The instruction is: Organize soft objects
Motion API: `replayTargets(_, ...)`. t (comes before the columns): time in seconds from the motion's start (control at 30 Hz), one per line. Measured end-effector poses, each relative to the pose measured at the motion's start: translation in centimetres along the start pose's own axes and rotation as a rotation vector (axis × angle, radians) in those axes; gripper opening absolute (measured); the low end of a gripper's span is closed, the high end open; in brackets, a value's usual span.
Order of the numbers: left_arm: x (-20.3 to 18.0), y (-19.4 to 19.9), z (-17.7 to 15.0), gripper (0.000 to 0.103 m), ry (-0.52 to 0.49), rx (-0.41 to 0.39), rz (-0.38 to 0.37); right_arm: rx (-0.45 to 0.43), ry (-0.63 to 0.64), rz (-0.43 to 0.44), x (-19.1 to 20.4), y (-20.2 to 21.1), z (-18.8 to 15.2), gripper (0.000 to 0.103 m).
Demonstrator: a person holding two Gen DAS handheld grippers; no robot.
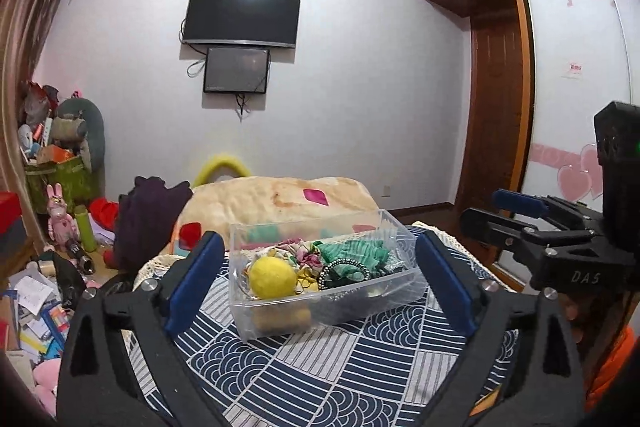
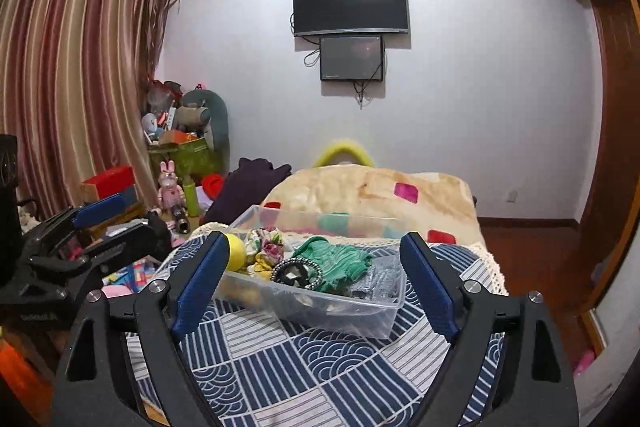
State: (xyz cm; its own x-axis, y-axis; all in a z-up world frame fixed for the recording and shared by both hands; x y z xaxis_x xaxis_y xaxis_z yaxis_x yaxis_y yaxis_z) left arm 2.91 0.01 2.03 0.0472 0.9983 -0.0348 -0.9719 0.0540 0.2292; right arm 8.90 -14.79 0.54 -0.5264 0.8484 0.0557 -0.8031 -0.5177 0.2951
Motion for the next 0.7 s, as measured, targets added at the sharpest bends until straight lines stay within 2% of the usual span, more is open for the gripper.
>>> replayTargets(0.7, 0.52, 0.31, -0.67, 0.101, 0.002, 0.005, 0.023, -0.001, 0.017, -0.012, 0.70, 0.52, -0.92, 0.087)
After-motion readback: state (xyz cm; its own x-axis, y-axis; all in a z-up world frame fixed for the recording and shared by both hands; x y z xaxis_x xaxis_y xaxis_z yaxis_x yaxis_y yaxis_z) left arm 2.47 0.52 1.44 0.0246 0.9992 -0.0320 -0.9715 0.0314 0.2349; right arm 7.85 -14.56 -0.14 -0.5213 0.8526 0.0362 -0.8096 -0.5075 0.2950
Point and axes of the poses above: each gripper's, at about its wrist camera, not at the fingertips, and y roughly against the way its jaws point, x to its left, z to its top, the point moved 1 cm from there along -y, roughly the way its jaws point, and after that the axes turned 2 degrees about -y, right-handed, at the moved point
